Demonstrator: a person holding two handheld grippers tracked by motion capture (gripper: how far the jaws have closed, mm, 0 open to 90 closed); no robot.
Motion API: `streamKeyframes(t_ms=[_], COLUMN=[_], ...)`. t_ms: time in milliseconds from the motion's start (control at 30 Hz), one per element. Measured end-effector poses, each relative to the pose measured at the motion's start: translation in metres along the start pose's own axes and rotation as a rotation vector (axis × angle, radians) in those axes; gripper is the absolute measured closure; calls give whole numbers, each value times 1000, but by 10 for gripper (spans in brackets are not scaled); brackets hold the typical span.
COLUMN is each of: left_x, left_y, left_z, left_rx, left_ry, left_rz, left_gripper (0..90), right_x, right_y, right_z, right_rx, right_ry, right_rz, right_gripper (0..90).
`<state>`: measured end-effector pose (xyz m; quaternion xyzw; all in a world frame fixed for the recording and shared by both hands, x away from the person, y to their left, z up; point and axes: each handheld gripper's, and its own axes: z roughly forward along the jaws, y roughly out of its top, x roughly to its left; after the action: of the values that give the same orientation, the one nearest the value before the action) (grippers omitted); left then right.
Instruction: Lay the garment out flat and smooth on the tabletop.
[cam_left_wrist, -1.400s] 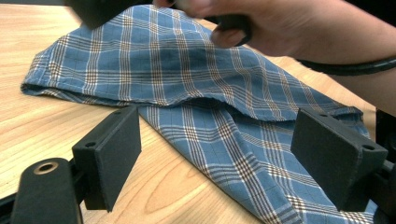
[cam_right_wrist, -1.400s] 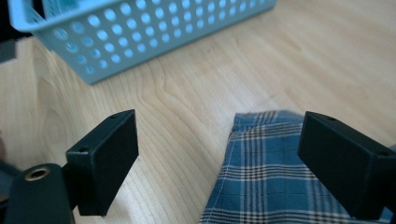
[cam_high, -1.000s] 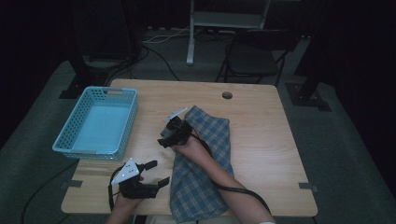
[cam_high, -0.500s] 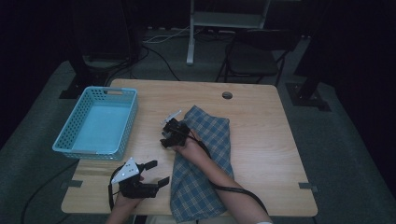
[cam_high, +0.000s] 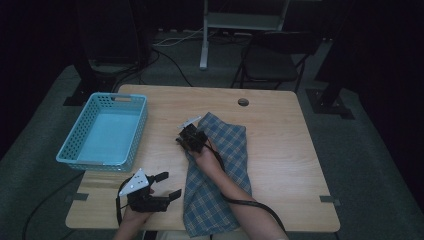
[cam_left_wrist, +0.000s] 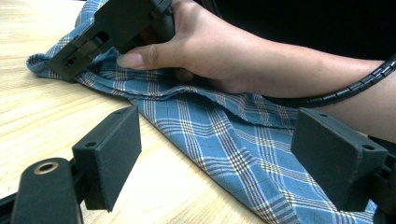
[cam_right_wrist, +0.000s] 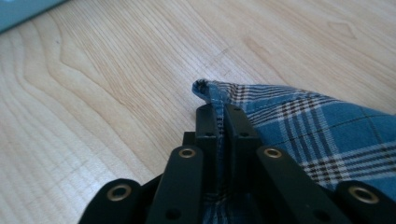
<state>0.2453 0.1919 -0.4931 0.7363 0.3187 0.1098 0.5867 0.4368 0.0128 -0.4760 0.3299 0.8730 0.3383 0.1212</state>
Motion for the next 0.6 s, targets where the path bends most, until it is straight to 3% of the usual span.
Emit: streamKeyframes(t_ms=[267,600], left_x=[1,1], left_y=[0,0], left_z=[0,0], left_rx=[1,2], left_ry=[-2,-2], left_rz=[-10,-11], left_gripper=[169,169], right_x=[-7,-27], right_y=[4,0], right_z=[-28,-75], right_rx=[-68,-148], right_ry=[33,0], right_rz=[24,47], right_gripper=[872,872])
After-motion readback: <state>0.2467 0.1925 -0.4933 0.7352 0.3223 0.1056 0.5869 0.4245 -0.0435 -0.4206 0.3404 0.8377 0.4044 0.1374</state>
